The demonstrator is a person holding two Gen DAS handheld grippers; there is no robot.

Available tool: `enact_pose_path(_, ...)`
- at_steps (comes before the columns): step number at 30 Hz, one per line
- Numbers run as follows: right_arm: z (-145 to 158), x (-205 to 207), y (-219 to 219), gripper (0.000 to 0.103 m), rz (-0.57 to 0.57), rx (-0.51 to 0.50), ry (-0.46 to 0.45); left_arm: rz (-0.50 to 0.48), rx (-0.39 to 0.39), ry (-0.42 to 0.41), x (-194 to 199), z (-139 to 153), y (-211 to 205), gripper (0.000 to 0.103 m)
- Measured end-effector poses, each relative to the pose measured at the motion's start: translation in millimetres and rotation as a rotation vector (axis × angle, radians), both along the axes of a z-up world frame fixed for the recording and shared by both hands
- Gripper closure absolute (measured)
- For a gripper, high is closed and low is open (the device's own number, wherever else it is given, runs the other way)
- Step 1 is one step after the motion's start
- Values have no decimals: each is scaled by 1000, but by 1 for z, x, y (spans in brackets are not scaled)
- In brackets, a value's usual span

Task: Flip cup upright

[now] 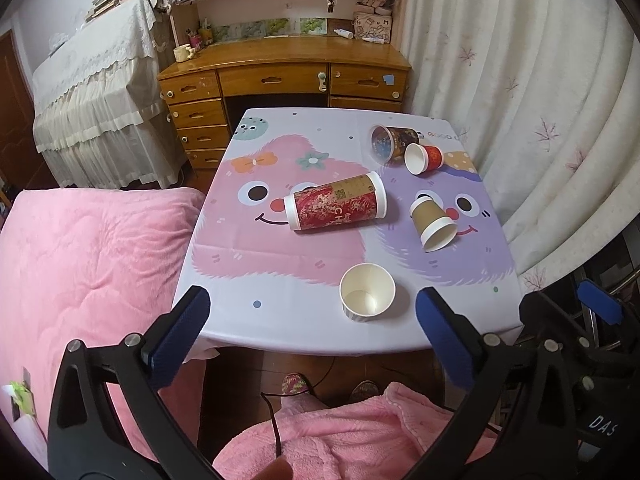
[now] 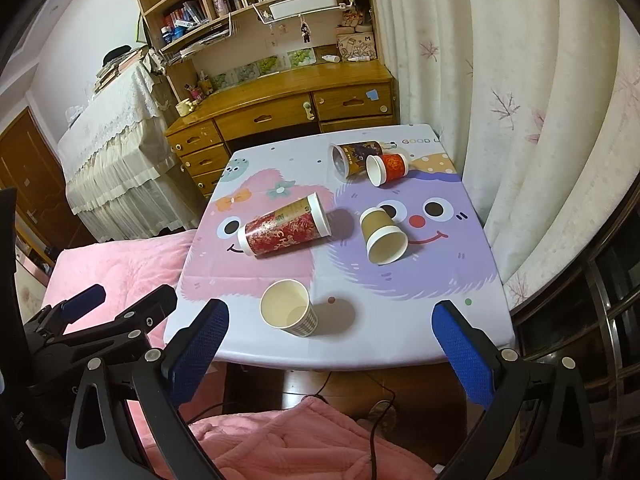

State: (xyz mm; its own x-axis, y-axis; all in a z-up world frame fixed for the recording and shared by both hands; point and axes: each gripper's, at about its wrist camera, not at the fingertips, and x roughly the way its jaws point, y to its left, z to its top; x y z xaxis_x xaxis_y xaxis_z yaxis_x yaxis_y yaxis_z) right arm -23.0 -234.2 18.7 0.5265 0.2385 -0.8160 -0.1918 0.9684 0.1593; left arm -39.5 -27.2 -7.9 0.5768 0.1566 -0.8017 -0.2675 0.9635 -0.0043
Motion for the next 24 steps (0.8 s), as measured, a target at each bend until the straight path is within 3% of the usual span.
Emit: enact_pose_path(24, -2, 4, 1, 0, -1, 0, 15, 3, -9, 12, 0, -7, 0, 1)
